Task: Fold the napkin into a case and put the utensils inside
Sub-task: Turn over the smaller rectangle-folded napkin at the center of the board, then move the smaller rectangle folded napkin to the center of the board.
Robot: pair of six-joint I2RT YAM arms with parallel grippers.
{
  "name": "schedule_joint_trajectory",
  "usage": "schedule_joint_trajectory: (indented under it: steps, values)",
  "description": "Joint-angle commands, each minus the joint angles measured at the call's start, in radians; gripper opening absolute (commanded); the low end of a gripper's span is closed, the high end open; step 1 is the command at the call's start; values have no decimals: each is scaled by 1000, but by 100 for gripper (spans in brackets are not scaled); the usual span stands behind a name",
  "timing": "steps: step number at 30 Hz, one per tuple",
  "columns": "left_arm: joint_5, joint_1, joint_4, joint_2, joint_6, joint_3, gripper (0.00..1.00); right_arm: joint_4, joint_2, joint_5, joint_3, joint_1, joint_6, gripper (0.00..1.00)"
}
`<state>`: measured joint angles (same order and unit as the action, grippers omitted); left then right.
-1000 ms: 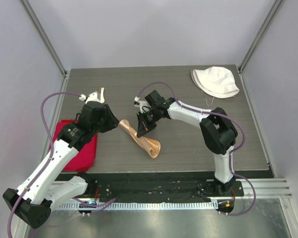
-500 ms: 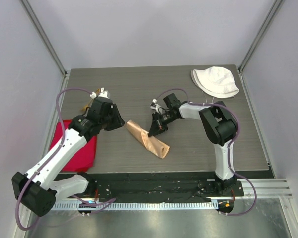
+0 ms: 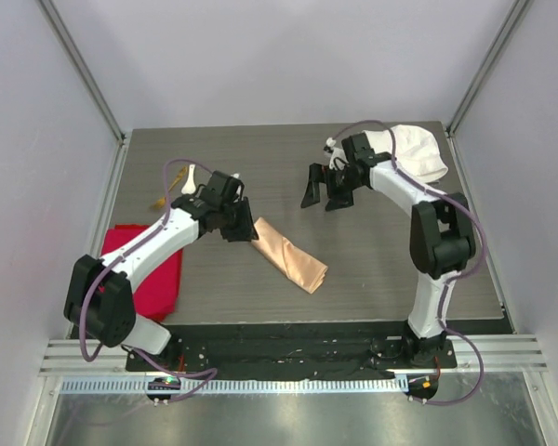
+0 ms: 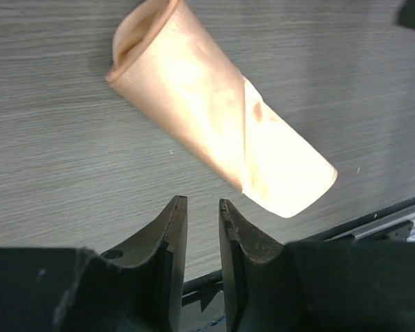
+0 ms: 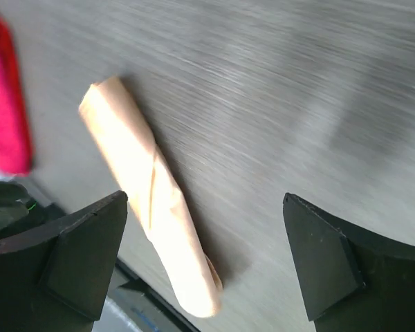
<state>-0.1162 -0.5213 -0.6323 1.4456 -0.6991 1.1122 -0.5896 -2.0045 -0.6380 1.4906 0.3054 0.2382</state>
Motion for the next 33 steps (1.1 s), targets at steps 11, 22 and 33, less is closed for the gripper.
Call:
schedule_joint_trajectory:
  steps: [11,22,33]
  values:
    - [101,12,83,-148,-83,-31,29,304,601,593,-587,579,471,94]
    - [174,43,19,-286,-92,-23,33,427,515,785,-734,709,562,14]
    - [-1,157,0,-209,-77,52,37,424,481,897,-785,595,481,10]
